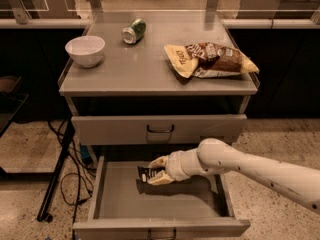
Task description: Pick rxbar chocolate from middle drawer and place on counter
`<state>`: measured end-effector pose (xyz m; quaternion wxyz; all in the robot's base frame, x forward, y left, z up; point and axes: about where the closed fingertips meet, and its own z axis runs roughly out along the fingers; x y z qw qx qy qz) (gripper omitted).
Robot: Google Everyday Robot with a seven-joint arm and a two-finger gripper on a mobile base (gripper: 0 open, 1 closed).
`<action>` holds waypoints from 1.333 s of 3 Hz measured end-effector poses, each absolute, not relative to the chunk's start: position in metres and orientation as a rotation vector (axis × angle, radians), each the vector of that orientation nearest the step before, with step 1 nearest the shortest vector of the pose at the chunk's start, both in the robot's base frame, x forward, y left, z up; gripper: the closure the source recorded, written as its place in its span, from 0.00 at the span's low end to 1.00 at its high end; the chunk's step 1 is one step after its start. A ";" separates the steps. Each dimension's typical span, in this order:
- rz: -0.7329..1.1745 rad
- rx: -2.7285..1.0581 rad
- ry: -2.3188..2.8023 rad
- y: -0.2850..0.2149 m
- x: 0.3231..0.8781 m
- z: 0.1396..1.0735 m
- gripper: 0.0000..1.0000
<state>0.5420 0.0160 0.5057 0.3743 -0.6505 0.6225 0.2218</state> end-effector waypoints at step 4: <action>0.303 -1.746 1.534 0.003 0.516 0.641 1.00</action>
Offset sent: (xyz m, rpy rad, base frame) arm -0.0072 -0.0141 0.0404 -0.0108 -0.0361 -0.0151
